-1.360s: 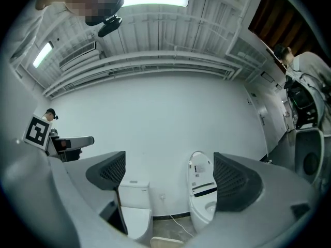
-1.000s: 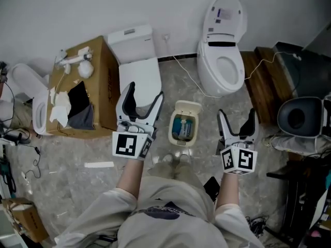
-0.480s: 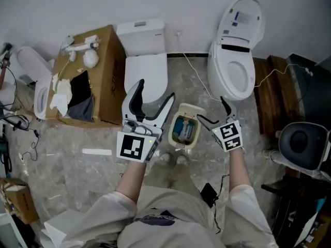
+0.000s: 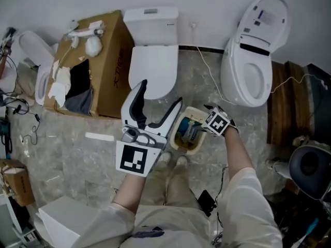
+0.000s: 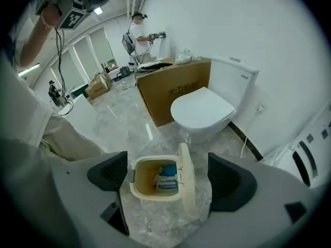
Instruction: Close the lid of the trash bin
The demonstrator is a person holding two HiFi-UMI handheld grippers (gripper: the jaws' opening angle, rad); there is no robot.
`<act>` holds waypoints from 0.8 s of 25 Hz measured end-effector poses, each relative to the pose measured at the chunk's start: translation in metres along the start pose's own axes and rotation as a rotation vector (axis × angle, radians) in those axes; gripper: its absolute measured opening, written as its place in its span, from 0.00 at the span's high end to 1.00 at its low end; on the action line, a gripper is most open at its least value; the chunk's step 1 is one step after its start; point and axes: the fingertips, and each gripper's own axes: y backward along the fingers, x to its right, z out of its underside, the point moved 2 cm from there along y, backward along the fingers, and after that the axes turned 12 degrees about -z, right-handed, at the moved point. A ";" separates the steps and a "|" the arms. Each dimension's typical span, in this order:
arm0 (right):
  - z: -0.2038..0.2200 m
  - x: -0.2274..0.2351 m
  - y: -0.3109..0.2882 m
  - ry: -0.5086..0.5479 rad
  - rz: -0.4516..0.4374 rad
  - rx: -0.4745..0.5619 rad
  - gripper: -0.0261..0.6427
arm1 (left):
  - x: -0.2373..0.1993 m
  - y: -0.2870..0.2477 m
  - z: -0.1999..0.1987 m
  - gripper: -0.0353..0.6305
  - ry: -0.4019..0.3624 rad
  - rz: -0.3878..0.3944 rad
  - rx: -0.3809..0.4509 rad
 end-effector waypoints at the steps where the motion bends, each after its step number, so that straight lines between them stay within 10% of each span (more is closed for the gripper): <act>1: 0.002 0.007 -0.010 -0.005 -0.024 -0.025 0.23 | 0.000 -0.006 0.007 0.44 -0.007 -0.001 -0.006; 20: 0.060 0.036 -0.099 -0.012 -0.224 -0.202 0.28 | -0.009 -0.086 0.085 0.44 -0.012 -0.005 -0.059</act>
